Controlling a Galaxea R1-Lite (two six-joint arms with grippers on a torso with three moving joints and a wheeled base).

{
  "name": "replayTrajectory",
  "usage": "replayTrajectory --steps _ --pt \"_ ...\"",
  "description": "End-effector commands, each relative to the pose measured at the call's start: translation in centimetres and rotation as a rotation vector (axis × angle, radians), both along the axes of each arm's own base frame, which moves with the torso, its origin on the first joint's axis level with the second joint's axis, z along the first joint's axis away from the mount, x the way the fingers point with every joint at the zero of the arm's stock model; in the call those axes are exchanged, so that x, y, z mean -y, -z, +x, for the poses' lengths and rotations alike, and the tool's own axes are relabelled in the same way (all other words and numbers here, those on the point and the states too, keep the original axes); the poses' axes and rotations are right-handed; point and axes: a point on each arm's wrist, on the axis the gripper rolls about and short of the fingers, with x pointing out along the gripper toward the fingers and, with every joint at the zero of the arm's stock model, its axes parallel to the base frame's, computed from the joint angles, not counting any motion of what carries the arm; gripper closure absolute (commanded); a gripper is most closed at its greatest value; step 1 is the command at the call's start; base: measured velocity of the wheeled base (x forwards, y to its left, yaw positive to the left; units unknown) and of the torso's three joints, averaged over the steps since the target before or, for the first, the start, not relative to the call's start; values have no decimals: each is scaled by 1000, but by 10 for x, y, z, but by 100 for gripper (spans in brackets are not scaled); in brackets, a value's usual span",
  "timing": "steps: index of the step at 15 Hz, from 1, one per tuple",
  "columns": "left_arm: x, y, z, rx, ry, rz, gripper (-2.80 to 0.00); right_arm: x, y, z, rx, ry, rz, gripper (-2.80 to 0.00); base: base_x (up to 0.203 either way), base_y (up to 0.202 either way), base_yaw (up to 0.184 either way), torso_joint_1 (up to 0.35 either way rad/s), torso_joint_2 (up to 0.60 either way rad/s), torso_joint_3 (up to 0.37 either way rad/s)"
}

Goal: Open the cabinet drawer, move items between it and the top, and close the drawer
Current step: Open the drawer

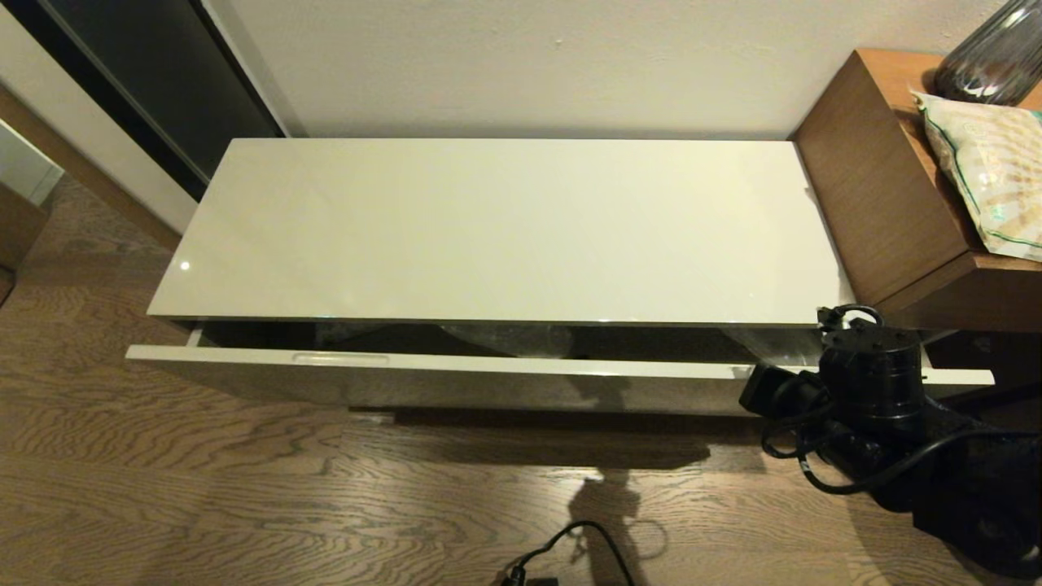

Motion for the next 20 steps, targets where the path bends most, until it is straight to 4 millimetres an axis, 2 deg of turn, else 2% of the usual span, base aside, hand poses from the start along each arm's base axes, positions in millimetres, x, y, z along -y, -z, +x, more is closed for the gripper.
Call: replayTrajectory --steps 1,5,9,12,13,15,17,20 --pt "0 0 0 -1 -1 -1 0 0 2 -26 -40 -32 0 0 0 0 0 0 0 0" --pt "0 0 0 0 -1 -1 0 13 -11 -75 -36 -54 13 0 0 0 0 0 0 0" --pt "0 0 0 -1 -1 -1 0 41 -56 -132 43 -51 52 0 0 0 0 0 0 0" --pt "0 0 0 -1 -1 -1 0 66 -81 -179 -53 4 62 0 0 0 0 0 0 0" --pt "0 0 0 0 -1 -1 0 72 -92 -188 -61 43 92 0 0 0 0 0 0 0" --pt "0 0 0 -1 -1 -1 0 74 -101 -189 -65 76 113 0 0 0 0 0 0 0" --pt "0 0 0 0 -1 -1 0 70 -108 -179 -72 43 58 0 0 0 0 0 0 0" --pt "0 0 0 -1 -1 -1 0 63 -127 -164 -21 22 79 0 0 0 0 0 0 0"
